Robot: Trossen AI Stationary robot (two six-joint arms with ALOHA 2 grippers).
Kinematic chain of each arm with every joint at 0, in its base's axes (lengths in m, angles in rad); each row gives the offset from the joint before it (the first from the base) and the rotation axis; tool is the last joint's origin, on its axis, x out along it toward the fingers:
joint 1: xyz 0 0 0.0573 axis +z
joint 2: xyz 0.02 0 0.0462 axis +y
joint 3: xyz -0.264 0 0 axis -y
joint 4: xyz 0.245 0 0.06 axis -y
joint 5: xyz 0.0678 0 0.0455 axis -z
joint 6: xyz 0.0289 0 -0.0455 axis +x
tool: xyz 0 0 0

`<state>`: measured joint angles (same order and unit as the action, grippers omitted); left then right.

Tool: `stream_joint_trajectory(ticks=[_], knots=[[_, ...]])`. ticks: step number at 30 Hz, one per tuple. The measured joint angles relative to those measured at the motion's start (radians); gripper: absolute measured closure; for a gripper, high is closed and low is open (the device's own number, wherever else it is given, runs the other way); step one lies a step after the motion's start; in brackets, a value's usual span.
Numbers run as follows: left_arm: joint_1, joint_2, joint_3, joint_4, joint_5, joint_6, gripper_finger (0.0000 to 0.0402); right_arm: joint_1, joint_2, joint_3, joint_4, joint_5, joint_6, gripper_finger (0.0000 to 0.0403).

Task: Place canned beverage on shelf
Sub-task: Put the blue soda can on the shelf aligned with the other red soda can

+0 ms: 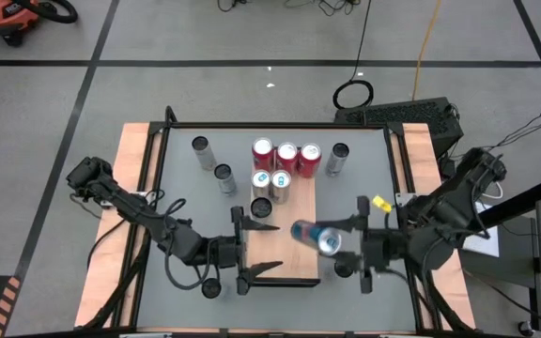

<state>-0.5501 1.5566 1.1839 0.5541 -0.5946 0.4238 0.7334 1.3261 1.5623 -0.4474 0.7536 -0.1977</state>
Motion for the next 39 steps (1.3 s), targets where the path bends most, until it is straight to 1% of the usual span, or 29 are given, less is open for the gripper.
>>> stream_joint_trajectory(ticks=[2,4,6,11,14,18,22,28,30,32,36,39], knots=[[-0.009,0.0,0.0,0.0,-0.032,0.0,0.0056,-0.018,-0.017,0.0,-0.077,0.0,0.045,0.0232],[-0.016,0.0,0.0,0.0,-0.042,-0.001,0.0056,-0.043,-0.029,0.0,-0.143,-0.005,0.072,0.0232],[-0.023,0.0,0.0,0.002,-0.044,-0.017,0.0056,-0.079,-0.042,0.0,-0.19,-0.036,0.089,0.0232],[-0.038,0.0,0.0,0.003,-0.063,-0.027,0.0056,-0.19,-0.056,0.001,-0.266,-0.173,0.13,0.0232],[-0.049,-0.001,0.0,0.005,-0.115,-0.027,0.0056,-0.259,-0.054,0.001,-0.326,-0.266,0.133,0.0232],[-0.065,-0.014,0.0,0.004,-0.196,-0.03,0.0056,-0.345,-0.055,-0.003,-0.361,-0.401,0.114,0.0232],[-0.072,-0.025,0.0,-0.033,-0.2,-0.059,0.0056,-0.4,-0.079,-0.077,-0.316,-0.52,0.081,0.0232],[-0.069,-0.046,0.0,-0.144,-0.153,-0.14,0.0056,-0.47,-0.156,-0.282,-0.126,-0.596,0.063,0.0232],[-0.064,-0.046,0.0,-0.163,-0.142,-0.155,0.0056,-0.492,-0.178,-0.342,-0.06,-0.613,0.056,0.0232],[-0.061,-0.046,0.0,-0.164,-0.14,-0.156,0.0056,-0.52,-0.2,-0.394,-0.011,-0.652,0.046,0.0232],[-0.055,-0.046,0.0,-0.167,-0.139,-0.156,0.0056,-0.598,-0.22,-0.453,0.051,-0.775,0.015,0.0232],[-0.05,-0.046,0.0,-0.167,-0.127,-0.157,0.0056,-0.658,-0.22,-0.458,0.068,-0.829,0.009,0.0232]])
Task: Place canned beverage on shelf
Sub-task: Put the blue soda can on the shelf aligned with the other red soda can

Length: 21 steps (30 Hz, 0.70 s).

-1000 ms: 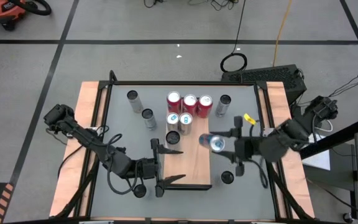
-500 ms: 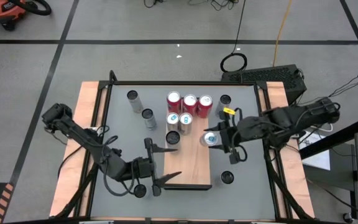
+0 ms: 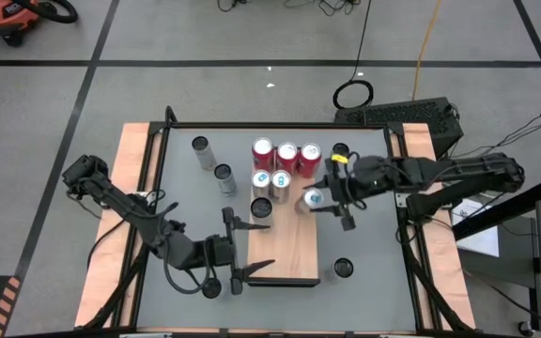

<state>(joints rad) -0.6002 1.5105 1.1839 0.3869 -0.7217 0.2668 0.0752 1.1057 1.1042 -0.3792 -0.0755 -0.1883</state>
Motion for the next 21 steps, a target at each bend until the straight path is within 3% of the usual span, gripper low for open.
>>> stream_joint_trajectory(ticks=[11,21], knots=[[0.017,0.0,0.0,-0.005,0.037,-0.001,0.0056,-0.168,0.022,0.0,0.011,-0.162,-0.011,0.0232],[0.017,0.0,0.0,-0.015,0.037,-0.019,0.0056,-0.2,0.073,0.0,0.0,-0.192,-0.044,0.0232]])
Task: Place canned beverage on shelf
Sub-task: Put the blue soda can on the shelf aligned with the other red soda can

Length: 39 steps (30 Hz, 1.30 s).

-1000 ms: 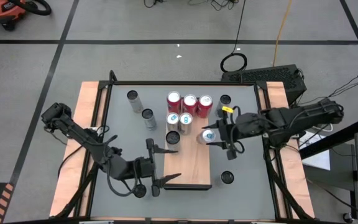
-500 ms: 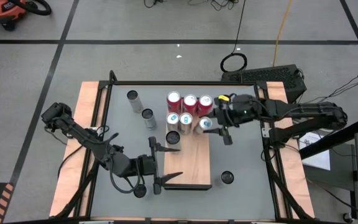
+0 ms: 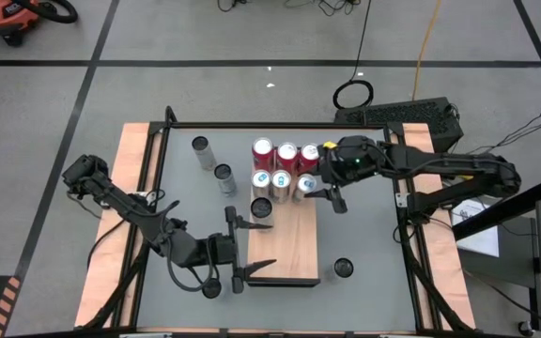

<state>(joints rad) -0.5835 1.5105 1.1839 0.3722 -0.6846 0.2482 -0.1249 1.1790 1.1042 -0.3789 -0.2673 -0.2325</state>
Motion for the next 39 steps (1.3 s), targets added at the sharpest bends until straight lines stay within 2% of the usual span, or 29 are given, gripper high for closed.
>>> stream_joint_trajectory(ticks=[13,22,39], knots=[[0.0,0.0,0.0,-0.008,0.0,-0.007,0.0056,0.0,0.01,0.002,-0.001,0.001,0.0,0.023],[0.0,0.0,0.0,-0.008,0.0,-0.007,0.0056,0.0,0.011,0.002,0.008,0.057,0.001,0.0192],[0.0,0.0,0.0,-0.008,0.0,-0.008,0.0056,0.0,0.011,0.002,0.048,0.056,0.01,0.0171]])
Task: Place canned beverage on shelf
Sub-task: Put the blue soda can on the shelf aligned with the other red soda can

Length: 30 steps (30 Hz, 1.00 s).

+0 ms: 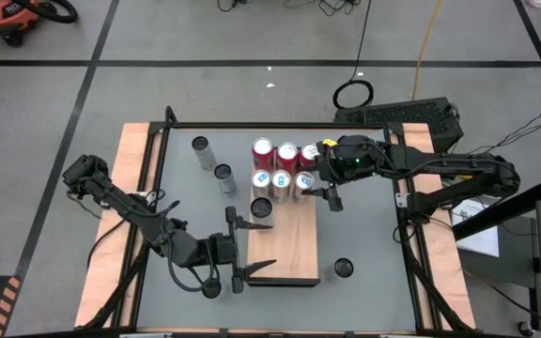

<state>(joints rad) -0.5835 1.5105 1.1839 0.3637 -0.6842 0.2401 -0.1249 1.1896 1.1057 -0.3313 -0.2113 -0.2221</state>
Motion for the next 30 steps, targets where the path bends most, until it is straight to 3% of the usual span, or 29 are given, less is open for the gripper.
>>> stream_joint_trajectory(ticks=[10,14,27,30], knots=[[0.0,0.0,0.0,-0.009,0.0,-0.003,0.0056,0.013,-0.033,0.0,0.033,0.012,0.04,0.0161],[0.0,0.0,0.0,-0.009,0.0,-0.002,0.0056,0.059,-0.077,0.0,-0.003,0.084,0.098,0.0161],[-0.001,0.0,0.0,-0.015,0.0,-0.026,0.0056,0.419,-0.129,-0.036,-0.127,0.648,0.312,0.0161],[-0.001,0.0,0.0,-0.015,0.0,-0.026,0.0056,0.467,-0.128,-0.118,-0.122,0.697,0.367,0.0174]])
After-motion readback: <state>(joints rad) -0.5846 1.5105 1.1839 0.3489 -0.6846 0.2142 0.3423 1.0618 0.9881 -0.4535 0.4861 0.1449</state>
